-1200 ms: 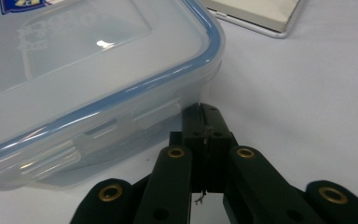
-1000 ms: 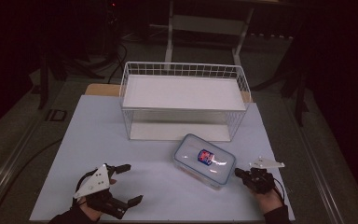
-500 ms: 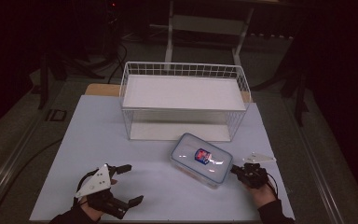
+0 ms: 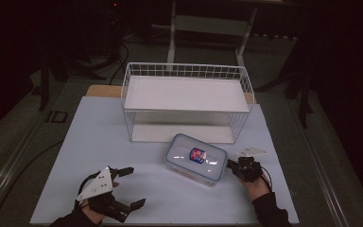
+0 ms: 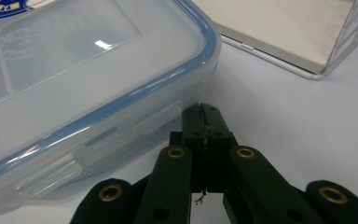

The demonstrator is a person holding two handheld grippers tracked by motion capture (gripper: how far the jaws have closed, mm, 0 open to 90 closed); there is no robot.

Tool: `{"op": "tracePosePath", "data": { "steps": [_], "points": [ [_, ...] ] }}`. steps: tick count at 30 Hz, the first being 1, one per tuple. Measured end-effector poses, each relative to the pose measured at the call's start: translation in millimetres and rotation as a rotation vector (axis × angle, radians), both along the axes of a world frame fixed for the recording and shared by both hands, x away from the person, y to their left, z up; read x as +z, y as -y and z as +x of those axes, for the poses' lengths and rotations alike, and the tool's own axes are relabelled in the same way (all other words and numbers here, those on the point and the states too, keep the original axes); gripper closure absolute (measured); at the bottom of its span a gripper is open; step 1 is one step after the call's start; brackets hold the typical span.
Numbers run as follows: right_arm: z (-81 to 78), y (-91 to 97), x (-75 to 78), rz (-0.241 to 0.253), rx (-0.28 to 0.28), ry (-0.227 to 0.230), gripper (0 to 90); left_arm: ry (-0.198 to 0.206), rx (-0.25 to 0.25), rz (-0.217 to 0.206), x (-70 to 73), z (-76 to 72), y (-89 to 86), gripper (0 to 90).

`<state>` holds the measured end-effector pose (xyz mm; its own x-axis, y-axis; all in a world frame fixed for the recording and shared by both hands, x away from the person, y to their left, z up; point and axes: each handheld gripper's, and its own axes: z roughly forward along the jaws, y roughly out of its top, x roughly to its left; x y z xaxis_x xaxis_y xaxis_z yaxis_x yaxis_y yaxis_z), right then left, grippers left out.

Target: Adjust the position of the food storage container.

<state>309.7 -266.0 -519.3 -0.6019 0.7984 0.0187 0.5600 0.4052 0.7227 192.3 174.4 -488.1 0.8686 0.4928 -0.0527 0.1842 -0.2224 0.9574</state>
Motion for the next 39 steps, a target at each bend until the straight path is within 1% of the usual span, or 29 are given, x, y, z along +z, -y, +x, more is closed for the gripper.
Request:
{"op": "tracePosePath", "data": {
  "steps": [2, 4, 8, 11, 13, 15, 16, 17, 18, 20, 23, 25, 27, 29, 30, 32, 35, 39],
  "points": [
    [-4.4, 1.4, 0.2, 0.011, 0.002, -0.004, 90.0, 0.002, 0.002, -0.001, 0.3, -0.3, -0.6, 0.0],
    [-12.7, 3.0, 1.1, 0.008, 0.006, -0.014, 90.0, 0.003, 0.003, 0.000, 0.5, -0.5, -0.9, 0.0],
    [-37.3, 6.5, 5.3, 0.022, 0.030, -0.028, 90.0, 0.004, 0.002, 0.002, 0.6, -0.4, -0.3, 0.0],
    [-52.4, 6.4, 7.6, 0.040, 0.055, -0.044, 90.0, 0.008, -0.001, 0.009, 0.8, -0.7, 0.5, 0.0],
    [-61.1, 4.1, 8.8, 0.058, 0.076, -0.053, 90.0, 0.005, 0.000, 0.007, 0.7, -0.6, 0.7, 0.0],
    [-67.3, -1.5, 9.9, 0.060, 0.102, -0.058, 90.0, 0.005, 0.001, 0.006, 0.6, -0.3, 0.8, 0.0],
    [-69.4, -5.1, 10.1, 0.065, 0.117, -0.062, 90.0, 0.004, 0.001, 0.005, 0.6, -0.2, 0.9, 0.0],
    [-69.4, -5.1, 10.1, 0.065, 0.117, -0.062, 90.0, 0.004, 0.001, 0.005, 0.6, -0.2, 0.9, 0.0],
    [-72.4, -16.3, 8.5, 0.054, 0.158, -0.071, 90.0, 0.004, 0.000, 0.005, 0.4, 0.0, 1.0, 0.0],
    [-72.4, -23.8, 5.4, 0.049, 0.182, -0.081, 90.0, 0.002, 0.001, 0.006, 0.2, -0.1, 1.1, 0.0],
    [-70.4, -37.7, -0.8, 0.029, 0.217, -0.097, 90.0, 0.004, 0.000, 0.005, 0.4, -0.2, 0.7, 0.0],
    [-68.3, -44.8, -3.5, 0.011, 0.233, -0.094, 90.0, 0.005, 0.000, 0.003, 0.7, -0.1, 0.0, 0.0],
    [-65.2, -48.4, -5.0, -0.005, 0.236, -0.089, 90.0, 0.005, 0.003, 0.002, 0.7, -0.2, -0.5, 0.0],
    [-62.8, -49.5, -6.0, -0.002, 0.243, -0.095, 90.0, 0.004, 0.003, 0.002, 0.5, -0.1, -0.8, 0.0],
    [-62.9, -49.8, -6.3, -0.010, 0.245, -0.091, 90.0, 0.005, 0.003, 0.002, 0.5, -0.1, -0.7, 0.0],
    [-63.2, -48.5, -6.2, -0.015, 0.241, -0.088, 90.0, 0.004, 0.001, 0.001, 0.4, 0.0, -0.7, 0.0],
    [-61.7, -41.7, -5.5, -0.011, 0.217, -0.085, 90.0, 0.005, 0.000, 0.002, 0.4, -0.1, -0.3, 0.0],
    [-56.6, -31.4, -4.0, -0.004, 0.166, -0.074, 90.0, 0.005, -0.001, 0.002, 0.4, 0.1, 0.1, 0.0]
  ]
}}
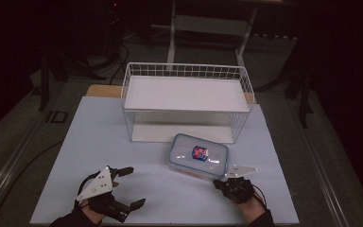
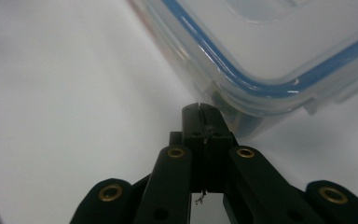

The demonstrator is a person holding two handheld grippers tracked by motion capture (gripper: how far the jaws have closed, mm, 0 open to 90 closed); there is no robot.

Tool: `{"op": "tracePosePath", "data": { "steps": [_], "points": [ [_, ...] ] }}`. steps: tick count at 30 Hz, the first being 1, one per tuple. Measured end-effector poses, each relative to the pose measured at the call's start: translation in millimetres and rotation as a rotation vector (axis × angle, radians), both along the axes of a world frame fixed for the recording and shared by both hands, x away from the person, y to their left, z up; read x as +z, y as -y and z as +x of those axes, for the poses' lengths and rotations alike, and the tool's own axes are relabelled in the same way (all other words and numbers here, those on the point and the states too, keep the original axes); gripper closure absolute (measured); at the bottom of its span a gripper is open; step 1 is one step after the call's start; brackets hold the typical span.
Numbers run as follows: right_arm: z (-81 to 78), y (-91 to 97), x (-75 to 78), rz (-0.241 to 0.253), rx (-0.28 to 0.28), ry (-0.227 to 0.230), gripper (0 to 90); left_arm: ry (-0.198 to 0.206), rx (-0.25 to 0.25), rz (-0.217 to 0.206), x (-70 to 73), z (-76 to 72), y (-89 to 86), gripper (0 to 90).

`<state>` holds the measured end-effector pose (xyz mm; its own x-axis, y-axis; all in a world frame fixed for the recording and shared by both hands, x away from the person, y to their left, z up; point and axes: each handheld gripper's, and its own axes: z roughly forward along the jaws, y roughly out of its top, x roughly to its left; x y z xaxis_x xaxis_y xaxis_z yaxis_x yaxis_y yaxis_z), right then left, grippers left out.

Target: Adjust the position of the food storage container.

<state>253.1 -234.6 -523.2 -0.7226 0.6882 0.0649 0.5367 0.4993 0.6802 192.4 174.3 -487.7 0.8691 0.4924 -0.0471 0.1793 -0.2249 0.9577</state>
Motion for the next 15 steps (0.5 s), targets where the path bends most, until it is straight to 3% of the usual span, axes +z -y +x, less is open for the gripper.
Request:
{"op": "tracePosePath", "data": {
  "steps": [15],
  "points": [
    [24.2, 25.0, -1.9, -0.018, -0.120, 0.029, 90.0, 0.003, -0.002, 0.003, 0.3, -0.2, 0.5, 0.0]
  ]
}}
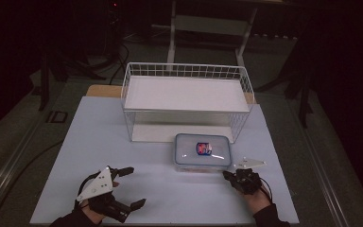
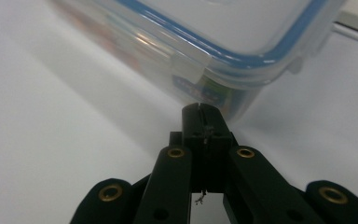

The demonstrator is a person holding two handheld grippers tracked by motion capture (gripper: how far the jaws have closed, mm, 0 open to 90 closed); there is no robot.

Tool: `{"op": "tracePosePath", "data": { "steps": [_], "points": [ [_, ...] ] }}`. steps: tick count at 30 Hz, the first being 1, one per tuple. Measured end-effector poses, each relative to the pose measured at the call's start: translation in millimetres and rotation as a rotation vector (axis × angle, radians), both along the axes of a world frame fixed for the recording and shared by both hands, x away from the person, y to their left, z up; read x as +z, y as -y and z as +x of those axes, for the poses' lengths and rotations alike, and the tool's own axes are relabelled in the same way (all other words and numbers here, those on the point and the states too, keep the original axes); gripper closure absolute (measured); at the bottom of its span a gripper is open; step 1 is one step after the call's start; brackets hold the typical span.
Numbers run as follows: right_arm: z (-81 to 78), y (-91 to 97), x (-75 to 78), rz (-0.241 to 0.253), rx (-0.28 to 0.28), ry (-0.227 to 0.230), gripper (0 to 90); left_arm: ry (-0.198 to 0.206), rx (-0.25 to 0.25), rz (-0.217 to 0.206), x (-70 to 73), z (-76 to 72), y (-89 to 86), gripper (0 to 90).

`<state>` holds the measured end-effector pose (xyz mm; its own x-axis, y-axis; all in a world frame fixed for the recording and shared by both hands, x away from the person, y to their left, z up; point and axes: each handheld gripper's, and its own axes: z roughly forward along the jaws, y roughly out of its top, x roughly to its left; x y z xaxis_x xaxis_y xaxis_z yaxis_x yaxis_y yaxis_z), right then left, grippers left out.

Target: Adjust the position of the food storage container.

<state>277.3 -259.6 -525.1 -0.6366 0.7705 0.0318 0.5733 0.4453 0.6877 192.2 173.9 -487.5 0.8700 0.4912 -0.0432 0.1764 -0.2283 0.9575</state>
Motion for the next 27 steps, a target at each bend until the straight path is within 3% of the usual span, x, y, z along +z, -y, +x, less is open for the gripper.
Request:
{"op": "tracePosePath", "data": {
  "steps": [7, 15, 20, 23, 25, 27],
  "points": [
    [4.0, 10.7, 0.8, -0.027, -0.012, 0.006, 90.0, 0.002, 0.004, -0.002, 0.5, -0.6, -0.8, 0.0],
    [23.5, 33.8, 8.5, -0.002, -0.123, 0.045, 90.0, -0.001, 0.001, 0.000, -0.3, 0.2, 0.3, 0.0],
    [45.1, 29.0, 6.5, -0.003, -0.136, 0.041, 90.0, -0.002, 0.001, -0.001, -0.6, 0.8, 0.6, 0.0],
    [52.1, 23.4, 5.0, 0.004, -0.126, 0.030, 90.0, -0.004, 0.002, 0.000, -0.8, 0.8, 0.1, 0.0],
    [54.1, 17.7, 4.4, -0.025, -0.122, 0.033, 90.0, -0.005, 0.002, -0.002, -0.9, 0.8, -0.1, 0.0],
    [55.4, 15.0, 1.6, -0.006, -0.117, 0.017, 90.0, -0.007, 0.002, -0.003, -1.2, 1.1, -0.3, 0.0]
  ]
}}
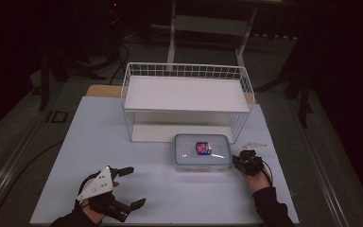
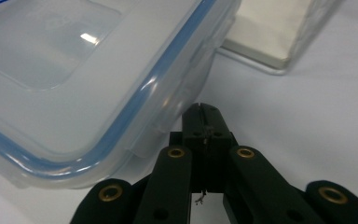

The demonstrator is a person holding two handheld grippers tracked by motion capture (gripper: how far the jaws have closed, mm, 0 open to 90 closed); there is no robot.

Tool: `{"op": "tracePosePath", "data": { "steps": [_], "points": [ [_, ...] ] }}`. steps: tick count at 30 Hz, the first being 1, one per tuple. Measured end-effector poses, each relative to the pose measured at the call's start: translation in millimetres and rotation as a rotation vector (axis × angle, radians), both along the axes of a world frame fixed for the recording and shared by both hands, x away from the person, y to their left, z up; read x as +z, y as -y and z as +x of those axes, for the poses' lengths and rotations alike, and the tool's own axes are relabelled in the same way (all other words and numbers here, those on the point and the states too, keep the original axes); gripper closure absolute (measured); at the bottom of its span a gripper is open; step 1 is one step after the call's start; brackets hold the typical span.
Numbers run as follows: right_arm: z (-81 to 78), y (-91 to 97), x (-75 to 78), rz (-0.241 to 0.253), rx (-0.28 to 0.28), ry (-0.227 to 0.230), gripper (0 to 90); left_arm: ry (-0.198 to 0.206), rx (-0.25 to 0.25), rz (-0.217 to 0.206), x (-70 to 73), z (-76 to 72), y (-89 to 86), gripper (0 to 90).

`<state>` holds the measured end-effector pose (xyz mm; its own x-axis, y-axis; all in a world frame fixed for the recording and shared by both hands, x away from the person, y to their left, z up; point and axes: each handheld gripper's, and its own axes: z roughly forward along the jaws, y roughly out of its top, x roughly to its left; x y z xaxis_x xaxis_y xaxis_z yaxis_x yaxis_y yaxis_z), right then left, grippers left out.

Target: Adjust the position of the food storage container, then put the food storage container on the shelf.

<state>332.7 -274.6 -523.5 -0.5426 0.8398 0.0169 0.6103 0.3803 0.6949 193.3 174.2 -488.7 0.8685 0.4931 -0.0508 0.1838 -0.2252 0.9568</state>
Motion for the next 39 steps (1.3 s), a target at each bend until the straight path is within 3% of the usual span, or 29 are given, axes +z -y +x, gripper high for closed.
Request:
{"op": "tracePosePath", "data": {
  "steps": [15, 22, 24, 28, 29, 30, 32, 33, 34, 36, 37, 39],
  "points": [
    [2.7, -38.2, -2.7, -0.004, 0.076, -0.018, 90.0, -0.003, -0.003, 0.001, -0.5, 0.1, 0.2, 0.0],
    [4.1, -44.1, -3.4, -0.005, 0.090, -0.015, 90.0, -0.005, -0.002, 0.008, -1.4, 0.3, 0.6, 0.0],
    [1.2, -40.4, -1.9, -0.007, 0.070, -0.007, 88.0, -0.009, 0.003, 0.004, -1.2, 0.3, -0.2, 0.0],
    [-6.8, -30.2, 6.1, 0.013, 0.065, 0.015, 80.2, -0.015, 0.008, -0.002, -0.9, 1.0, -0.8, 0.0],
    [-9.4, -27.1, 9.2, 0.029, 0.062, 0.021, 74.3, -0.015, 0.009, -0.001, -0.5, 0.9, -0.6, 0.0],
    [-9.4, -27.1, 9.2, 0.029, 0.062, 0.021, 74.3, -0.015, 0.009, -0.001, -0.5, 0.9, -0.6, 0.0],
    [-16.5, -20.5, 16.7, 0.069, 0.060, 0.037, 62.8, -0.013, 0.011, 0.001, 0.1, 1.0, -0.1, 0.0],
    [-16.5, -20.5, 16.7, 0.069, 0.060, 0.037, 62.8, -0.013, 0.011, 0.001, 0.1, 1.0, -0.1, 0.0],
    [-19.7, -18.6, 19.5, 0.082, 0.060, 0.046, 56.8, -0.015, 0.014, -0.006, 1.6, 1.8, 0.7, 0.0],
    [-38.0, -11.5, 34.4, 0.143, 0.087, 0.108, 39.3, -0.018, 0.019, -0.013, 4.6, 3.3, 1.3, 0.0],
    [-38.0, -11.5, 34.4, 0.143, 0.087, 0.108, 39.3, -0.018, 0.021, -0.013, 6.8, 4.3, 2.0, 0.0],
    [-44.7, -9.5, 41.5, 0.177, 0.101, 0.127, 29.9, -0.013, 0.024, -0.012, 11.9, 6.3, 2.9, 0.0]
  ]
}}
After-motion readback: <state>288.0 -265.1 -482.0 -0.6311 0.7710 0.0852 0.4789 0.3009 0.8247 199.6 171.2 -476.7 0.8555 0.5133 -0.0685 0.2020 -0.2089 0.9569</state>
